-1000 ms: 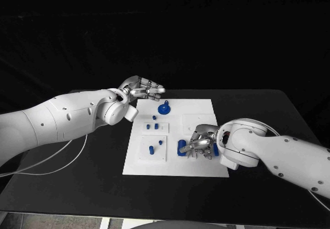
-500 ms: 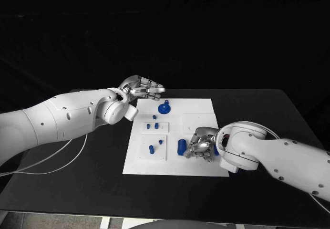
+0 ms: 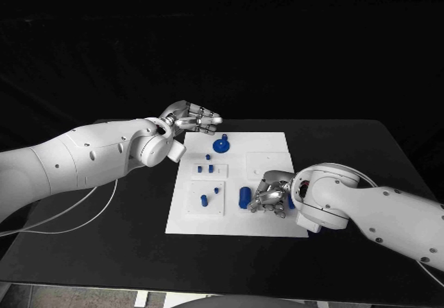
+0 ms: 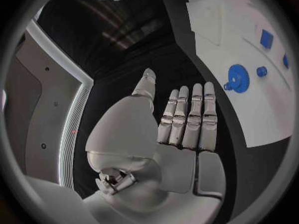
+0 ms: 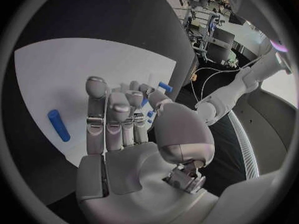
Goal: Assemble the parts on the task board
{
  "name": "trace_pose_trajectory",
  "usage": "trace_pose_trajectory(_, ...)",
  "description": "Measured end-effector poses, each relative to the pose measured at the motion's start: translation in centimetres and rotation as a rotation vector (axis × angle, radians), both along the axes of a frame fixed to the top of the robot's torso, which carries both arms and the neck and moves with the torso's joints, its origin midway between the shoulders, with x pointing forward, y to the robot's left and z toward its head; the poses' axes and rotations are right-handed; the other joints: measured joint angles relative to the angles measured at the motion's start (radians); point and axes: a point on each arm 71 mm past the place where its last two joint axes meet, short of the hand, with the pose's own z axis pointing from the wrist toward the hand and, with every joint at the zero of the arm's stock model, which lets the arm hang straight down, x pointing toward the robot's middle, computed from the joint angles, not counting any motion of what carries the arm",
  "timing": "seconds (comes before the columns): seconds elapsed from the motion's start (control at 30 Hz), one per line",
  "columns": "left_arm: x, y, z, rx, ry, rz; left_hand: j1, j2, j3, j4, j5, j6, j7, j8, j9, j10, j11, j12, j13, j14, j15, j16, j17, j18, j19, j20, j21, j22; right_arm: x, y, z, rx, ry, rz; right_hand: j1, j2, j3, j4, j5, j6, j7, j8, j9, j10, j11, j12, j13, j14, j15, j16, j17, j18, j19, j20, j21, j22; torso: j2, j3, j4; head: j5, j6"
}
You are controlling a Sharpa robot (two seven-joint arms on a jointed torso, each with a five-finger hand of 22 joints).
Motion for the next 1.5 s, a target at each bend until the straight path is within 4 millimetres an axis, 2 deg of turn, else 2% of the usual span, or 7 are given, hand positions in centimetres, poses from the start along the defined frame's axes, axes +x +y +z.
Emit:
trace_pose_trajectory(0.27,0.0,0.02,0.0,0.0,0.001,-0.001,0.0,0.0,0.0,0.0,0.0,0.0,0.0,0.0,0.0,0.0,0.0,0.0,0.0,0.0,0.0,0.0,0.0,0.0,0.0,0.0,0.0,0.0,0.38,-0.52,-0.31,-0.011,0.005,-0.018,-0.026,0.007,0.13,0.02,-0.066,0.0,0.0,0.0,-0.01,0.0,0.0,0.008,0.004,0.0,0.0,0.0,0.0,0.0,0.0,0.0,0.008,0.0,0.0,0.0,0.0003,-0.001,0.001)
trace_pose_trajectory(0.53,-0.02,0.01,-0.01,0.0,0.002,-0.003,0.0,0.0,0.0,0.0,0.0,0.0,0.0,0.0,0.0,0.0,0.0,0.0,0.0,0.0,0.0,0.0,0.0,0.0,0.0,0.0,0.0,0.0,0.45,-0.83,-0.58,-0.011,0.047,-0.009,-0.03,0.003,0.17,-0.001,-0.032,0.0,0.0,0.0,0.0,0.0,0.0,0.008,0.005,0.0,0.0,0.0,-0.002,0.0,0.0,0.0,0.01,0.0,-0.001,0.0,0.0,-0.001,0.0)
trace_pose_trajectory(0.87,-0.02,0.13,-0.02,0.0,0.003,-0.001,0.0,0.0,0.0,0.0,0.0,0.0,0.0,0.0,0.0,0.0,0.0,0.0,0.0,0.0,0.0,0.0,0.0,0.0,0.0,0.0,0.0,0.0,-0.15,-0.63,-0.77,0.016,0.123,0.032,-0.003,0.003,-0.032,-0.004,0.051,0.0,0.0,0.0,0.006,0.0,0.0,0.008,0.005,0.0,0.0,0.0,-0.002,0.0,0.0,0.0,0.01,0.0,0.0,0.0004,0.0003,-0.001,0.001)
trace_pose_trajectory(1.1,-0.01,0.2,-0.03,0.001,0.004,0.0,0.0,0.0,0.0,0.0,0.0,0.0,0.0,0.0,0.0,0.0,0.0,0.0,0.0,0.0,0.0,0.0,0.0,0.0,0.0,0.0,0.0,0.0,-0.26,-0.79,-0.75,0.026,0.131,0.038,0.01,0.009,-0.094,0.002,0.035,0.0,0.0,0.0,-0.006,0.0,0.0,0.008,0.005,0.0,0.0,0.0,-0.002,0.0,0.0,0.0,0.01,0.0,0.0,0.0004,0.0,0.001,0.002)
trace_pose_trajectory(1.3,-0.01,0.21,-0.04,0.001,0.005,0.0,0.0,0.0,0.0,0.0,0.0,0.0,0.0,0.0,0.0,0.0,0.0,0.0,0.0,0.0,0.0,0.0,0.0,0.0,0.0,0.0,0.0,0.0,-0.22,-0.76,-0.67,0.027,0.117,0.039,-0.002,0.02,-0.115,0.038,-0.027,0.0,0.0,0.0,-0.012,0.004,-0.004,0.008,0.007,0.0,0.0,0.0,-0.002,0.0,0.0,0.0,0.01,0.0,0.0,0.0004,-0.0007,0.001,0.003)
trace_pose_trajectory(1.4,-0.01,0.21,-0.04,0.001,0.005,0.0,0.0,0.0,0.0,0.0,0.0,0.0,0.0,0.0,0.0,0.0,0.0,0.0,0.0,0.0,0.0,0.0,0.0,0.0,0.0,0.0,0.0,0.0,-0.11,-0.72,-0.63,0.025,0.104,0.034,-0.023,0.052,-0.096,0.083,-0.158,0.0,0.0,0.0,-0.018,0.004,-0.004,0.008,0.009,0.0,0.0,0.0,-0.002,0.0,0.0,0.0,0.01,0.0,0.0,0.0007,-0.0007,0.001,0.003)
trace_pose_trajectory(1.5,-0.01,0.2,-0.04,0.001,0.005,0.0,0.0,0.0,0.0,0.0,0.0,0.0,0.0,0.0,0.0,0.0,0.0,0.0,0.0,0.0,0.0,0.0,0.0,0.0,0.0,0.0,0.0,0.0,0.07,-0.66,-0.61,0.023,0.089,0.026,-0.065,0.041,0.018,0.117,-0.263,0.002,-0.001,0.0,-0.024,0.004,-0.004,0.014,0.012,0.0,0.0,0.003,-0.002,0.0,0.0,0.0,0.01,0.0,0.0,0.0009,-0.0006,0.001,0.003)
